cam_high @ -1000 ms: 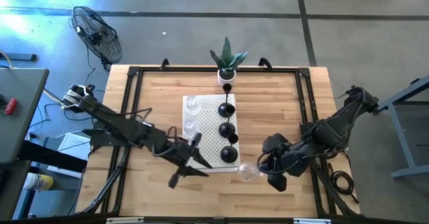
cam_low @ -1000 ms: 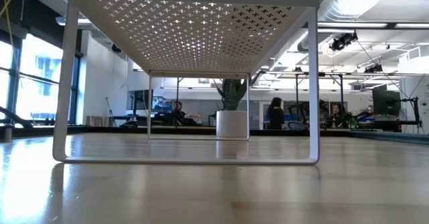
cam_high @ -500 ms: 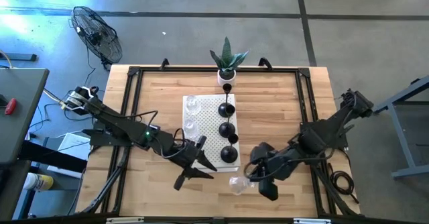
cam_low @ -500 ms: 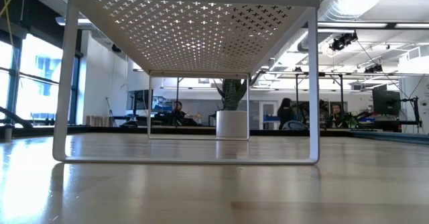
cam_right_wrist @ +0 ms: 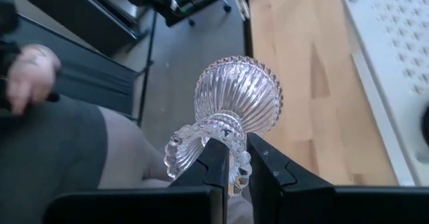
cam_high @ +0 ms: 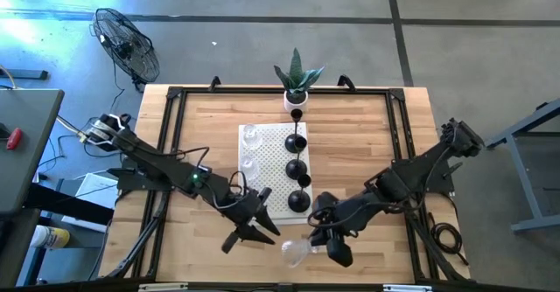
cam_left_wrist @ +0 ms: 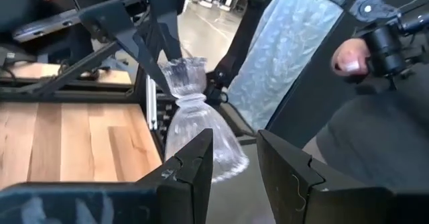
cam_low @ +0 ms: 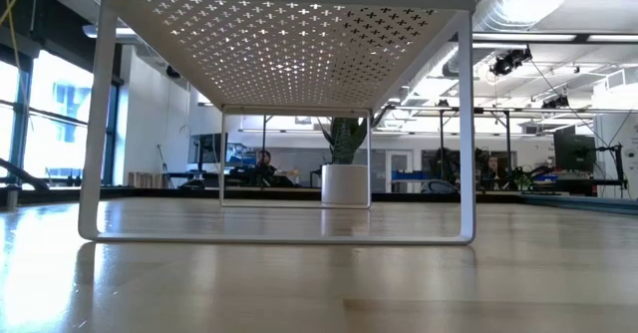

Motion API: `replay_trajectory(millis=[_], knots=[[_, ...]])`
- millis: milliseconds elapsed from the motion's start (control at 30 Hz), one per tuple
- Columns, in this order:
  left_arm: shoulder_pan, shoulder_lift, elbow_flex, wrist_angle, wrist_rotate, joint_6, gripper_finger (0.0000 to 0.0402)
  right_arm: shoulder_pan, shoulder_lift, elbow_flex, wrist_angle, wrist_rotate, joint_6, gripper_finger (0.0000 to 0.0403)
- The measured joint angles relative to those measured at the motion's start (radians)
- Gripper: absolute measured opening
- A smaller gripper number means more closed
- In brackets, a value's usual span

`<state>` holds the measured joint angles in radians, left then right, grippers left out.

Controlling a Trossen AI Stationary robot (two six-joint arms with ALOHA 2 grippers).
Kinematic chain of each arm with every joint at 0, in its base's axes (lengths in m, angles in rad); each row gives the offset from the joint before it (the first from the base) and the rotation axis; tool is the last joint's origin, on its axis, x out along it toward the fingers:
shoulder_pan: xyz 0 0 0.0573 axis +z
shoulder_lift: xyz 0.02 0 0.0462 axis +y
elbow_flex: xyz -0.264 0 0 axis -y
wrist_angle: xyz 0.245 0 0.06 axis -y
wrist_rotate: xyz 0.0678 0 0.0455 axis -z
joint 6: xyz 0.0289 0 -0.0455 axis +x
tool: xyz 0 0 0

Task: Pick & Place candle stick holders
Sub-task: Put the transparent glass candle holder on the shelf aligned with the other transparent glass candle holders

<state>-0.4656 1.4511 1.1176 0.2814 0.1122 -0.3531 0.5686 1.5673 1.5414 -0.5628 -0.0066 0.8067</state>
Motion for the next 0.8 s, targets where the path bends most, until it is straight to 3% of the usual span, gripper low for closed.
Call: replay_trajectory(millis=[433,667,800], knots=[[0.003,0.060,0.000,0.105,-0.078,0.008,0.0115,-0.017,0.000,0.000,0.029,-0.001,0.003,0.0024],[0.001,0.105,0.024,0.145,-0.063,0.008,0.0115,-0.019,0.000,0.000,0.030,0.000,0.000,0.0024],[0.002,0.161,0.083,0.131,-0.005,0.007,0.0115,-0.019,0.000,0.000,0.029,0.002,0.001,0.0026]])
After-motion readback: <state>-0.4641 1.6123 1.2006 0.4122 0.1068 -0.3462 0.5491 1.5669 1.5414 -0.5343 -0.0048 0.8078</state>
